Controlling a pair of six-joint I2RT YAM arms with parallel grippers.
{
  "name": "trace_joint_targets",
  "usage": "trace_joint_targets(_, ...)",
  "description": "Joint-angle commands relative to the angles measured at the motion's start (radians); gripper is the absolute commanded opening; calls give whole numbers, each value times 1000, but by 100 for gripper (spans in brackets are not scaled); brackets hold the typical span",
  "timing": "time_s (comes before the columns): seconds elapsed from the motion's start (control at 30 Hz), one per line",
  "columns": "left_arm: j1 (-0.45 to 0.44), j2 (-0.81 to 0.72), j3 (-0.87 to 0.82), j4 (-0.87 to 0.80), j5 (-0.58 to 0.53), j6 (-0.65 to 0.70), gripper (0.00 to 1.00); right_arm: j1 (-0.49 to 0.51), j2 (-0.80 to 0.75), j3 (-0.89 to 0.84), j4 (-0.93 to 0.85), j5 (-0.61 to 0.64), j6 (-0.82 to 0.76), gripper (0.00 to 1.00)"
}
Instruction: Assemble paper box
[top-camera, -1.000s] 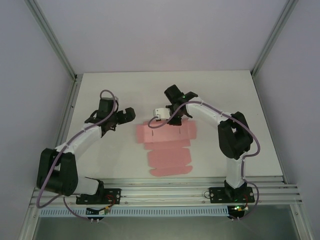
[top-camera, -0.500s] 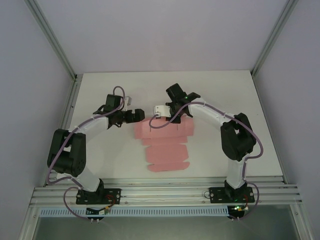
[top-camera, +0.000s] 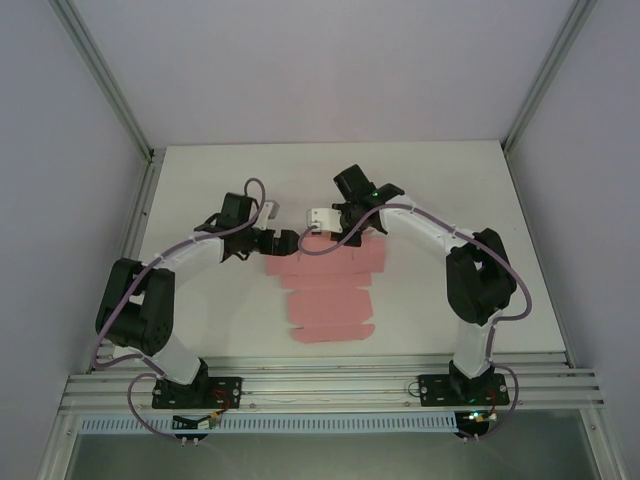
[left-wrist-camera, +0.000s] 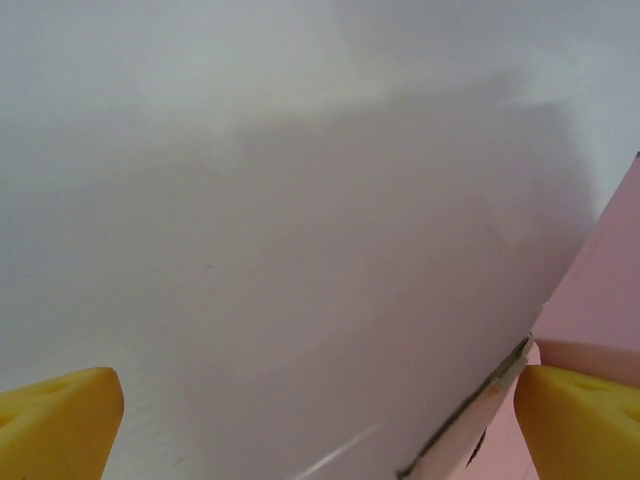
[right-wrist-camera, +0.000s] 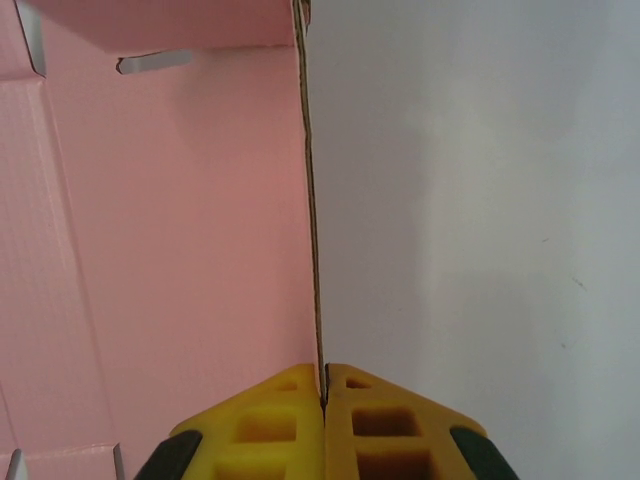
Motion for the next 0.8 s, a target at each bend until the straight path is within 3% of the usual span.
trace_joint_targets(0.0, -25, -33, -20, 28, 13, 23, 100, -5, -15, 27, -34, -54, 35, 0)
trace_joint_targets(0.2, -68, -16, -17, 150, -80, -82, 100, -3, -29, 12, -28, -108, 48, 0)
trace_joint_targets(0.4, -150, 19, 6, 206, -335, -181, 100, -1, -40, 2, -22, -171, 75, 0)
trace_joint_targets(0.53, -176, 21, 20, 195, -431, -275, 100, 1, -40, -5, -11, -172, 95, 0)
trace_joint_targets(0.77, -192, 32, 60, 138, -502, -458, 100, 11, -40, -19, 29, -164, 137, 0)
